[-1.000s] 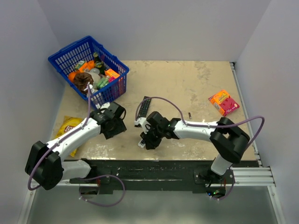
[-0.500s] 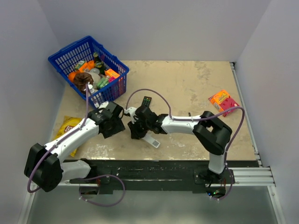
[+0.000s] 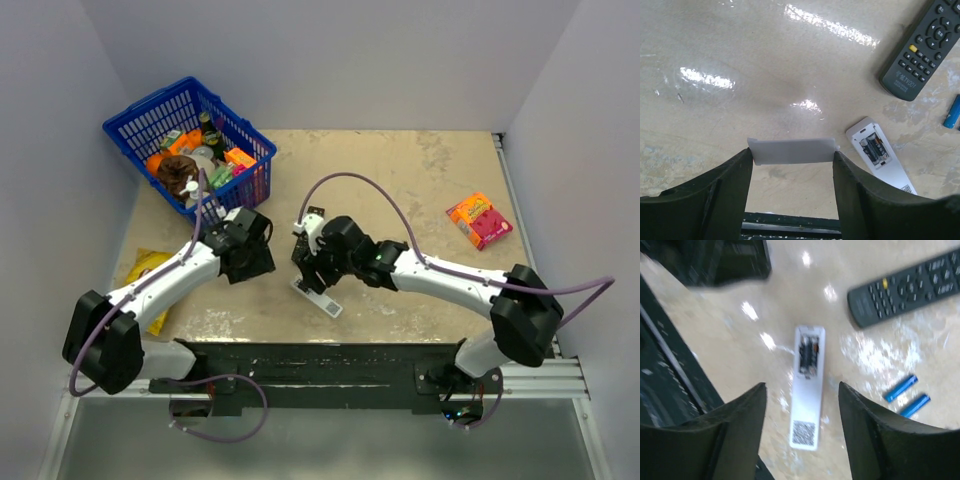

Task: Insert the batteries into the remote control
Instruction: Adjust the remote control at the center of the board.

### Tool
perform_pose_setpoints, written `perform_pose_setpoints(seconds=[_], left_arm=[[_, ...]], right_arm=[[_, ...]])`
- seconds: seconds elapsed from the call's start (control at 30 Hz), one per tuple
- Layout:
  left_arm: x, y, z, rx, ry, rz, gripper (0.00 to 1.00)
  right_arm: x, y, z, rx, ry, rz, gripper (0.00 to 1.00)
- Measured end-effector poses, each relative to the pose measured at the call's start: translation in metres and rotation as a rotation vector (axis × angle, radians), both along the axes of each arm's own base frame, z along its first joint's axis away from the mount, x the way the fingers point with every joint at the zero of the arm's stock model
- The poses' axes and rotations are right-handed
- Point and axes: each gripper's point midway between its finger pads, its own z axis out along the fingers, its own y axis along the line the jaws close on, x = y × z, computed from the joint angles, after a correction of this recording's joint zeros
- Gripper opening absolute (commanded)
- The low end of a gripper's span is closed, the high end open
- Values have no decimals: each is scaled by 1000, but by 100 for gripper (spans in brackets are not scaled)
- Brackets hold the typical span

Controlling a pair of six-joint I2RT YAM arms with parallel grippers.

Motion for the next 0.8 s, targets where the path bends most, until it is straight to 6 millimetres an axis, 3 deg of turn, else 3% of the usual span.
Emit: perform_pose_setpoints(seconds=[0.27, 0.67, 0.8], left_arm=[[11, -11, -11, 22, 23, -102, 41], [16, -5, -5, 46, 7, -104, 42], [17, -4, -2, 47, -3, -104, 42]], right_arm=[[-29, -48, -70, -233, 104, 36, 74], [-37, -59, -107, -354, 187, 38, 78], [-33, -59, -106, -383, 183, 17, 78]])
